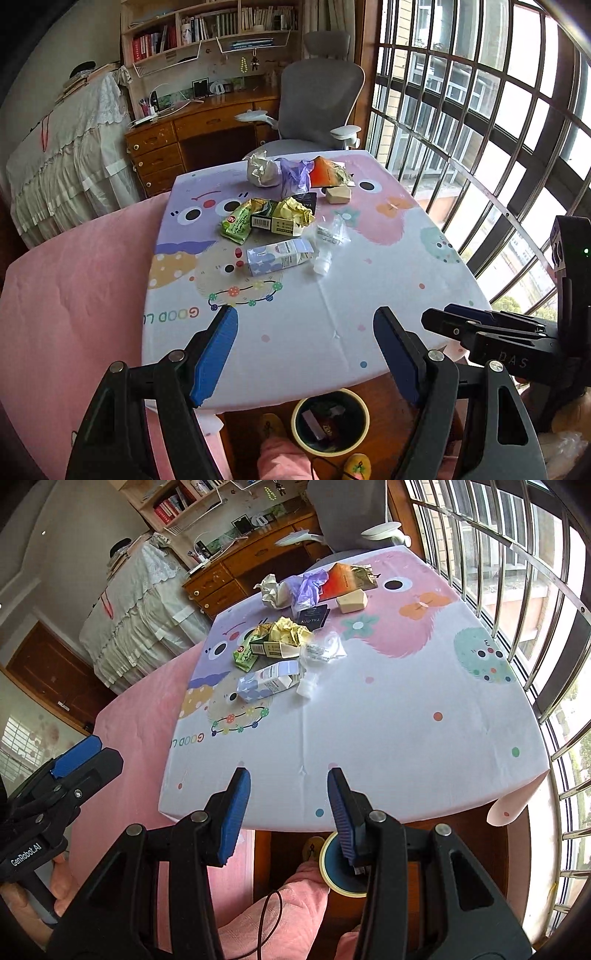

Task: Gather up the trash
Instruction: 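Raise both tools back over the table toward the white-blue box and bottle, then grasp the white-blue box with the left tool while the right tool grasps the plastic bottle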

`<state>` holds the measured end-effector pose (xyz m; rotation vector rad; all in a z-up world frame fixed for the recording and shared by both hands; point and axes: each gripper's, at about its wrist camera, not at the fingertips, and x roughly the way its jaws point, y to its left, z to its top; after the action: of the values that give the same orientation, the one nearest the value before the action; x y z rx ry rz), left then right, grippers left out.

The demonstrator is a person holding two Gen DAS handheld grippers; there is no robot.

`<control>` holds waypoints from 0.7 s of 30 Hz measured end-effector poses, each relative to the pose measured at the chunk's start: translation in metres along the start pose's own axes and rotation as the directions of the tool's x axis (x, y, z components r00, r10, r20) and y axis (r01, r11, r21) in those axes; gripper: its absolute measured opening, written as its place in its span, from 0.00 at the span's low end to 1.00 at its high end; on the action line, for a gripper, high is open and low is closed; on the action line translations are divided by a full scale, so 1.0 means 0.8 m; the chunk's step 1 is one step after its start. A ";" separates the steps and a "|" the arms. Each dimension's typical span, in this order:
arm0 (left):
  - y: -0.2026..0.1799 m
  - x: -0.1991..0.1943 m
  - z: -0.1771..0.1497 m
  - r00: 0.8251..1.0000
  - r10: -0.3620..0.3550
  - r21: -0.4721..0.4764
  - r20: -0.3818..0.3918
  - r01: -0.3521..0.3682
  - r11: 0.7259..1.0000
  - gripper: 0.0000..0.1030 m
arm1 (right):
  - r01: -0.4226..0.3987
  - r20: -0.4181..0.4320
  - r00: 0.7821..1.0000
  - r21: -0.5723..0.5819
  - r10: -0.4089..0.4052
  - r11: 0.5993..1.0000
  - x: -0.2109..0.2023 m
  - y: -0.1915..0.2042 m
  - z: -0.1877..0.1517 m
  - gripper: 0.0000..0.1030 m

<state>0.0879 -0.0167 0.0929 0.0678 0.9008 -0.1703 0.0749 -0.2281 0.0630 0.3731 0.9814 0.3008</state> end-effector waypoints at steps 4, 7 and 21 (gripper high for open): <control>0.020 0.054 0.033 1.000 -0.013 0.056 -0.017 0.014 0.998 0.75 | 0.024 0.006 1.000 0.070 -0.024 0.997 0.038 -0.010 0.028 0.39; 0.038 0.111 0.063 0.996 -0.045 0.116 -0.071 0.053 0.992 0.75 | 0.046 0.008 0.999 0.158 -0.048 0.986 0.070 -0.019 0.053 0.39; 0.077 0.384 0.116 0.924 -0.113 0.370 -0.366 0.255 0.893 0.75 | 0.176 -0.078 0.984 0.384 -0.158 0.906 0.229 -0.030 0.122 0.39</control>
<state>0.3574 -0.0046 -0.0913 0.4160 1.2027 -0.5433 0.2554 -0.1907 -0.0354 0.6435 1.1121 -0.0478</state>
